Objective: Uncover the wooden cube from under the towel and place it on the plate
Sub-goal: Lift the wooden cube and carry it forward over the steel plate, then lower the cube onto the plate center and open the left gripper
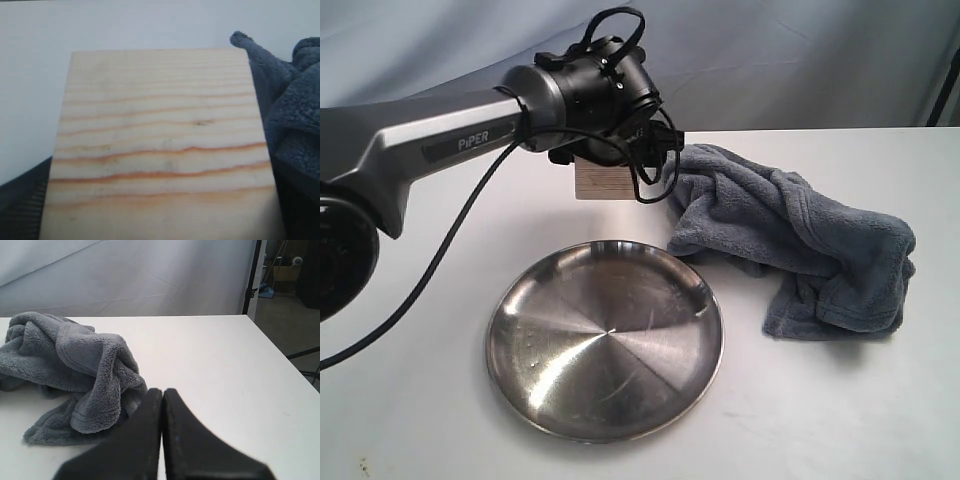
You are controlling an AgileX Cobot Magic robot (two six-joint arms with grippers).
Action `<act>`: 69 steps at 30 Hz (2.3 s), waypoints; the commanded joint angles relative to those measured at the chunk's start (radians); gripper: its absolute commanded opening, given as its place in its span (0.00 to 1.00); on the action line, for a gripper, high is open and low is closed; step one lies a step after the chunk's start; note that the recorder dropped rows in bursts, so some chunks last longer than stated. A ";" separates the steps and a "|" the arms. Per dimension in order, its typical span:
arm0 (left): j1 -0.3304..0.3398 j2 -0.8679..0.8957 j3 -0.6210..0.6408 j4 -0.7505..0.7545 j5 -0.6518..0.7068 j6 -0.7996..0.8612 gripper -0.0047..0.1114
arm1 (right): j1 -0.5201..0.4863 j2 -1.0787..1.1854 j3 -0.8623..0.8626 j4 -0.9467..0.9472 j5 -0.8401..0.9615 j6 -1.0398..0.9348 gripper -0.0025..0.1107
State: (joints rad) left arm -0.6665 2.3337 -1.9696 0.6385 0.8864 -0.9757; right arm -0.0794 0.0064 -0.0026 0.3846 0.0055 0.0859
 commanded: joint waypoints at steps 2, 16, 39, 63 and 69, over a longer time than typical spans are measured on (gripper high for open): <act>0.000 -0.058 -0.002 -0.015 0.038 0.067 0.05 | 0.000 -0.006 0.003 0.005 0.012 0.004 0.05; -0.133 -0.146 0.145 0.102 0.099 0.078 0.04 | 0.000 -0.006 0.003 0.005 0.012 0.004 0.05; -0.164 -0.686 1.050 0.218 -0.670 -0.170 0.04 | 0.000 -0.006 0.003 0.005 0.012 0.004 0.05; -0.157 -0.676 1.161 0.277 -0.893 -0.090 0.04 | 0.000 -0.006 0.003 0.005 0.012 0.004 0.05; -0.074 -0.566 1.161 0.286 -0.973 -0.034 0.04 | 0.000 -0.006 0.003 0.005 0.012 0.004 0.05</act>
State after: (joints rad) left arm -0.7814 1.7432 -0.8061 0.9255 -0.0250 -1.0272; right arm -0.0794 0.0064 -0.0026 0.3846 0.0055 0.0859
